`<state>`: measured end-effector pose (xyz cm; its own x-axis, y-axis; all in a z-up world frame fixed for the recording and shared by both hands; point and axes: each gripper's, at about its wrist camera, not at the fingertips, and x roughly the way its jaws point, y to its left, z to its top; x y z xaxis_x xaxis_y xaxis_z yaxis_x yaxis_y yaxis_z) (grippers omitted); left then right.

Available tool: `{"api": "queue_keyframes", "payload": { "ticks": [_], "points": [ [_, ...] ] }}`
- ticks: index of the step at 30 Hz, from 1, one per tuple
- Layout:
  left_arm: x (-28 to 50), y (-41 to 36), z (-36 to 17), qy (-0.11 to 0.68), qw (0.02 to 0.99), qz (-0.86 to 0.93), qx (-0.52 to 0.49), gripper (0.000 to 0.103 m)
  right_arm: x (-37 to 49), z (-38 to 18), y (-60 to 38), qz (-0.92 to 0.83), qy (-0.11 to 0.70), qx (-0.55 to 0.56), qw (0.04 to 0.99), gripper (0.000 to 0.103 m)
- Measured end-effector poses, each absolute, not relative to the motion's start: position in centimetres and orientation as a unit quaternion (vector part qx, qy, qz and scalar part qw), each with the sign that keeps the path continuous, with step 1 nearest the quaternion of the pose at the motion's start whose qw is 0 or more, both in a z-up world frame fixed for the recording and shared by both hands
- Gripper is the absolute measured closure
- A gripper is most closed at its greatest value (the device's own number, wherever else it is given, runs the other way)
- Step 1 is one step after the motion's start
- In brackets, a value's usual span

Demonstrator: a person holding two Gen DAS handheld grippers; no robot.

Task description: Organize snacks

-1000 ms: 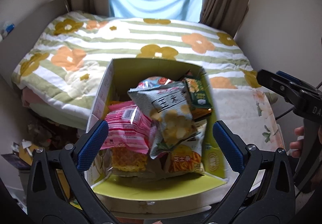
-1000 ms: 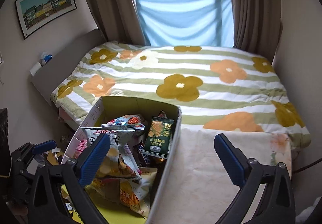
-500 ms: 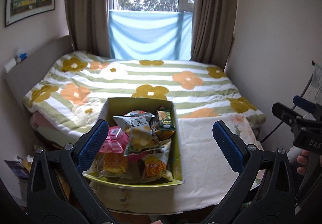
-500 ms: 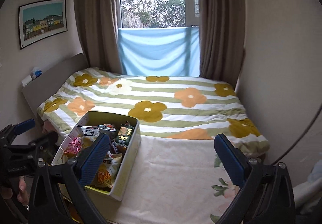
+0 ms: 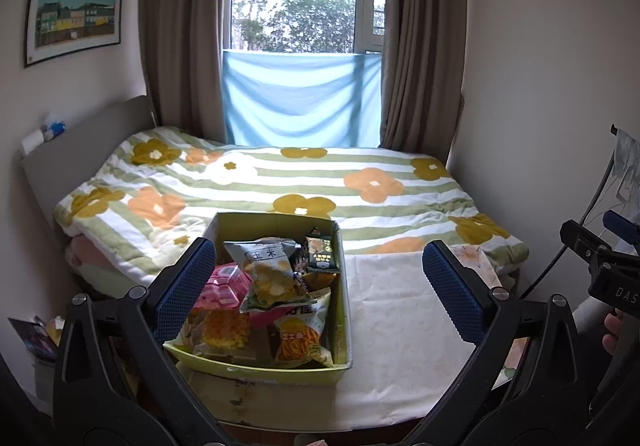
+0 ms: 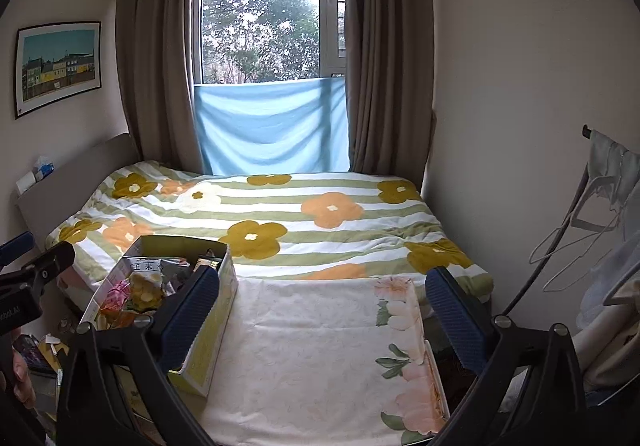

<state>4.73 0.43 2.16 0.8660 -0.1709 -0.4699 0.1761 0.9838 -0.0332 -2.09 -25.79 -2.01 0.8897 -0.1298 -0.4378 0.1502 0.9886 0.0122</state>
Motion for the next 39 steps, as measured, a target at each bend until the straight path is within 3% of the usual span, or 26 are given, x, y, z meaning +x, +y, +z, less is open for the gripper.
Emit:
{"api": "queue_keyframes", "payload": {
  "ticks": [39],
  "points": [
    [3.8, -0.5, 1.9, 0.248, 0.965, -0.082, 0.014, 0.0, -2.6, -2.3, -26.1, -0.073, 0.229, 0.023, 0.97, 0.0]
  ]
}}
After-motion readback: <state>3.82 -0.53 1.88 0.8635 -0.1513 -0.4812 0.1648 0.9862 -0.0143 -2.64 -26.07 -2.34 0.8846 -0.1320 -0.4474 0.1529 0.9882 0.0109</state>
